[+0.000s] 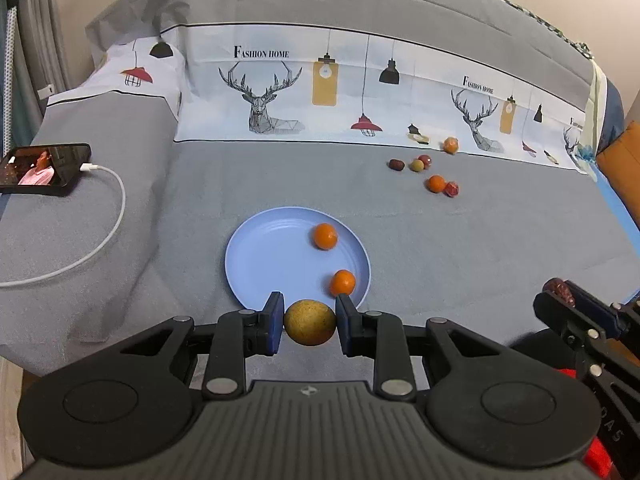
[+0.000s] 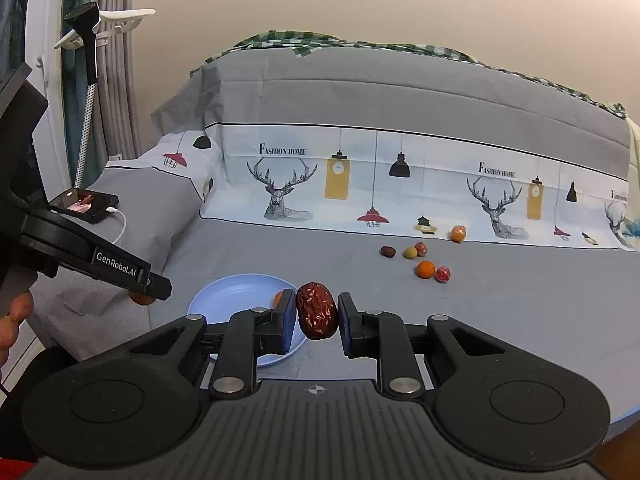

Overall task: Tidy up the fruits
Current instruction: 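Carry the yellow fruit and red date over the blue plate with both tools, then open both tools to drop the yellow fruit and date onto the plate, then grasp a wrapped red fruit with the left tool while the right tool grasps another, then carry both wrapped red fruits over the blue plate with both tools, then open both tools to drop the wrapped red fruits onto the plate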

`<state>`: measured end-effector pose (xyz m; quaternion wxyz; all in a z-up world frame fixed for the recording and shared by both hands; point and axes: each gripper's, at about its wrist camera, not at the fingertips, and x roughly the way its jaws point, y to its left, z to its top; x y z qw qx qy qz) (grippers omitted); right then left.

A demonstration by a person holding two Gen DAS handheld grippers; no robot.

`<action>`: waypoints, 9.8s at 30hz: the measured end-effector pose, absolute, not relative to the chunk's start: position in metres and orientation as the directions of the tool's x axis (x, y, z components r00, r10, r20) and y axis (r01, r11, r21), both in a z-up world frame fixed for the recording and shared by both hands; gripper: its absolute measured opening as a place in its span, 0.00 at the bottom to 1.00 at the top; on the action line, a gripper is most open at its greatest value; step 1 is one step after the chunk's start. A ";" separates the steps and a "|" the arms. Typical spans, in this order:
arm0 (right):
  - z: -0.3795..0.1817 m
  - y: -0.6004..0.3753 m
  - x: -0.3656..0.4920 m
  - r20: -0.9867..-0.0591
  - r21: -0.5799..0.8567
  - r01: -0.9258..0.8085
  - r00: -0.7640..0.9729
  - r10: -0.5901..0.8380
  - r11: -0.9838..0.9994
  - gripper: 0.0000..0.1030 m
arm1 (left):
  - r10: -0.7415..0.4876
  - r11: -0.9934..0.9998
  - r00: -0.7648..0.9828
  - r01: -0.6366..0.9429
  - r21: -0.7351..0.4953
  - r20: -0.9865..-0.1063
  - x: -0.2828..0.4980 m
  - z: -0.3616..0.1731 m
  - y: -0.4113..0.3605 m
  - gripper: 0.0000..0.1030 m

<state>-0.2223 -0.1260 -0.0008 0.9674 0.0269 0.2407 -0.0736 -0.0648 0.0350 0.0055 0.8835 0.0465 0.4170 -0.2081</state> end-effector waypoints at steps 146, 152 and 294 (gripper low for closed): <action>-0.079 -0.208 -0.119 -0.513 0.103 0.322 0.828 -0.227 0.941 0.95 | -0.217 0.924 0.647 0.378 0.060 -0.731 0.016 -0.002 -0.030 1.00; -0.117 -0.290 -0.061 -0.528 0.120 0.541 0.745 -0.408 0.832 0.95 | -0.250 0.905 0.613 0.422 0.043 -0.750 0.065 -0.005 -0.087 1.00; -0.085 -0.100 -0.087 -0.641 0.022 -0.029 0.767 0.037 0.999 0.31 | -0.144 0.948 0.575 0.313 0.053 -0.806 0.027 -0.068 0.020 0.32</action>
